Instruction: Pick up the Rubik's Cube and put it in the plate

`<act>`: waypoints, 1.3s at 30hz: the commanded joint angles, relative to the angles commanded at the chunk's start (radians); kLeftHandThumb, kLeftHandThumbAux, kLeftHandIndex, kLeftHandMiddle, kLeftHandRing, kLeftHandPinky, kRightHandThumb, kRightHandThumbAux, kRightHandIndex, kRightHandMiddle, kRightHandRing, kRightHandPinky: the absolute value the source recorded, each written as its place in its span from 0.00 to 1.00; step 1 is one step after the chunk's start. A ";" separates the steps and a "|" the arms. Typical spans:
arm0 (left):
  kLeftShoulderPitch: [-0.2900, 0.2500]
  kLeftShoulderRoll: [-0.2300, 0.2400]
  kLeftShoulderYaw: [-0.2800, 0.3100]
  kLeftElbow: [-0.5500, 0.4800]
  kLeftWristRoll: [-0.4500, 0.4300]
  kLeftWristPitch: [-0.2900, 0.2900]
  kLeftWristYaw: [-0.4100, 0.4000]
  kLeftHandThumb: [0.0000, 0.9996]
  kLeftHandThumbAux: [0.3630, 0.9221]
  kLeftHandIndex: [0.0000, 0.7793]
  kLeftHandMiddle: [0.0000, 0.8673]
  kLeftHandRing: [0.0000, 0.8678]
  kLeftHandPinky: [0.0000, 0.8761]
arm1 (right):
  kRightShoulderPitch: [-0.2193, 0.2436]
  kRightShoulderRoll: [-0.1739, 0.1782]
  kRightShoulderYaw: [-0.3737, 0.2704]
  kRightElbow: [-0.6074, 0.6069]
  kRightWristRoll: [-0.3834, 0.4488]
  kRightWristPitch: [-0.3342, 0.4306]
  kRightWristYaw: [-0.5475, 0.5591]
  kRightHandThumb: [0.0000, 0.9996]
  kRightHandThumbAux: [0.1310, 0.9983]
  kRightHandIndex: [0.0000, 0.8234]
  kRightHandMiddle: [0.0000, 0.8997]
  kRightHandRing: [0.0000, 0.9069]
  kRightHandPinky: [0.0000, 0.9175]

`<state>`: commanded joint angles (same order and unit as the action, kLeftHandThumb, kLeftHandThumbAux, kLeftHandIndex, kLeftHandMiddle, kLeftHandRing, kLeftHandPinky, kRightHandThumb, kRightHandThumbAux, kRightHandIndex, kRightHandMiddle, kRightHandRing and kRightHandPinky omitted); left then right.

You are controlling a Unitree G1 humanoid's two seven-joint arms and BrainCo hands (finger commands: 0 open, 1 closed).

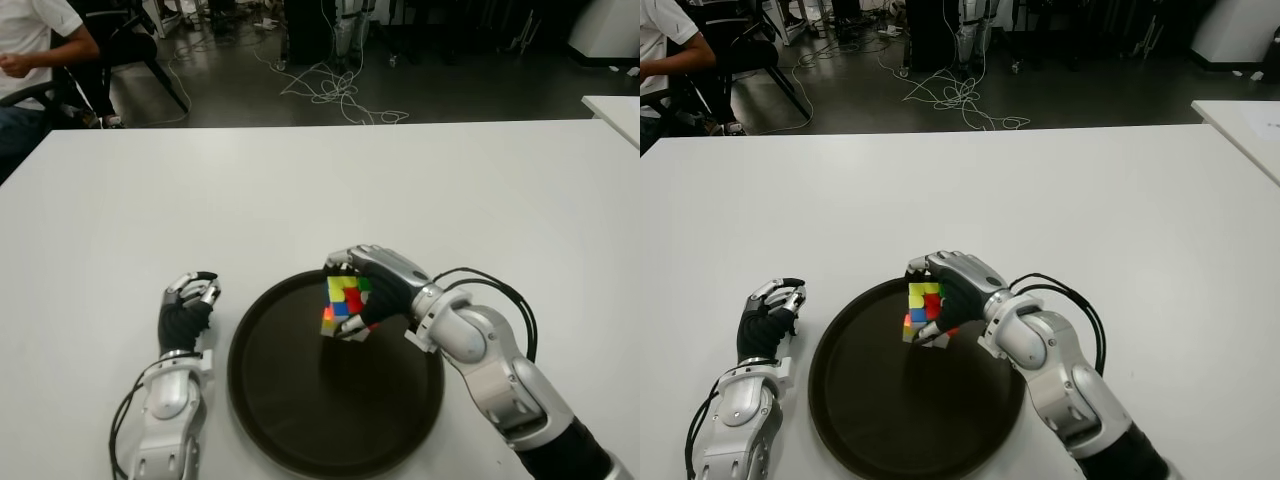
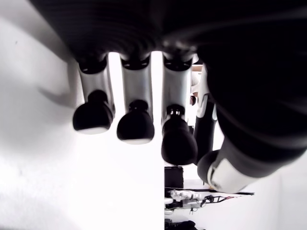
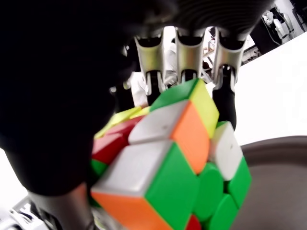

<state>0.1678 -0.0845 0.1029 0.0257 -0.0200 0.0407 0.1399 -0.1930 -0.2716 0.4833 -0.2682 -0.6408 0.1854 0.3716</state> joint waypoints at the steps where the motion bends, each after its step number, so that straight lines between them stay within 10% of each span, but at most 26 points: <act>1: 0.000 0.000 0.000 0.000 -0.001 -0.002 -0.001 0.71 0.61 0.57 0.93 0.95 0.93 | 0.000 0.002 0.001 0.004 -0.004 -0.002 -0.003 0.00 0.89 0.81 0.87 0.87 0.83; 39: 0.003 -0.014 0.006 0.010 -0.014 -0.032 0.019 0.71 0.61 0.57 0.92 0.96 0.95 | 0.008 0.039 0.023 0.115 -0.096 -0.072 -0.143 0.00 0.91 0.75 0.86 0.86 0.82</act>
<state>0.1708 -0.0986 0.1091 0.0354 -0.0342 0.0089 0.1588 -0.1845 -0.2322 0.5067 -0.1531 -0.7366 0.1139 0.2282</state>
